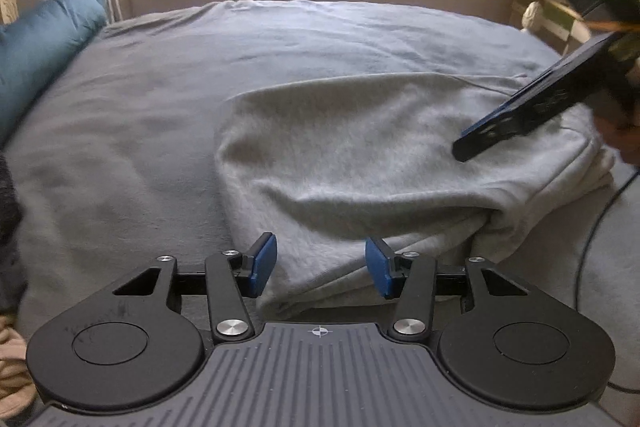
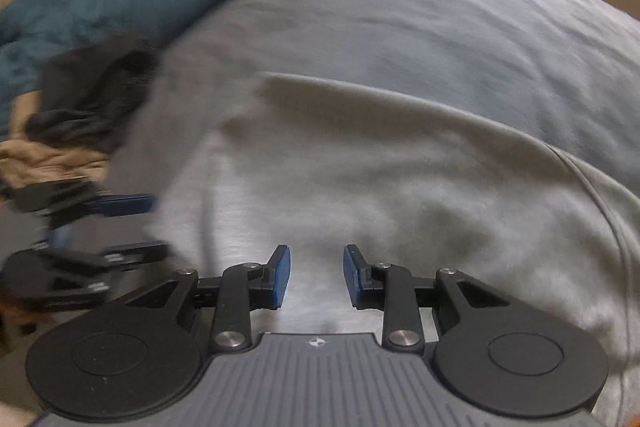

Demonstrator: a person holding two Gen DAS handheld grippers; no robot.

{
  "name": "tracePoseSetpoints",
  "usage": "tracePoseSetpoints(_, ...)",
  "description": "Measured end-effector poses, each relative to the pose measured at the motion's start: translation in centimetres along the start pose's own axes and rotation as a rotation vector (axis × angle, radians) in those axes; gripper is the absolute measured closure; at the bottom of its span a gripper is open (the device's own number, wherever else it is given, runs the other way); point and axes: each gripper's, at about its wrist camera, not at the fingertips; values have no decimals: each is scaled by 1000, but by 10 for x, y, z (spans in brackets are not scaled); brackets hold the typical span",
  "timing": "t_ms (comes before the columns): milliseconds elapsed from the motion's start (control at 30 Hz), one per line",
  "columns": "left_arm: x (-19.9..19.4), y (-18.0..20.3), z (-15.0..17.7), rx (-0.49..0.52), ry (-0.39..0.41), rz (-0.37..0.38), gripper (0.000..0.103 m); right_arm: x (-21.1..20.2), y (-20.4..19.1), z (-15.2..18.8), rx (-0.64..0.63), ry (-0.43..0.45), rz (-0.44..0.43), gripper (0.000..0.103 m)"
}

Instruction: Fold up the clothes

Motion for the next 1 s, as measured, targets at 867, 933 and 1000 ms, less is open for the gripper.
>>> tracePoseSetpoints(867,11,34,-3,170,34,24,80,15,69,15,370,-37,-33,72)
tracePoseSetpoints(933,20,43,-2,217,9,21,78,14,69,17,375,-30,-31,72)
tracePoseSetpoints(1000,26,47,-1,239,-9,19,77,14,68,17,369,-26,-29,72)
Point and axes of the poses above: each gripper's, at about its wrist camera, not at the fingertips, and x roughly the way its jaws point, y to its right, z to its underside, and after that the axes turned 13 degrees about x, right-handed
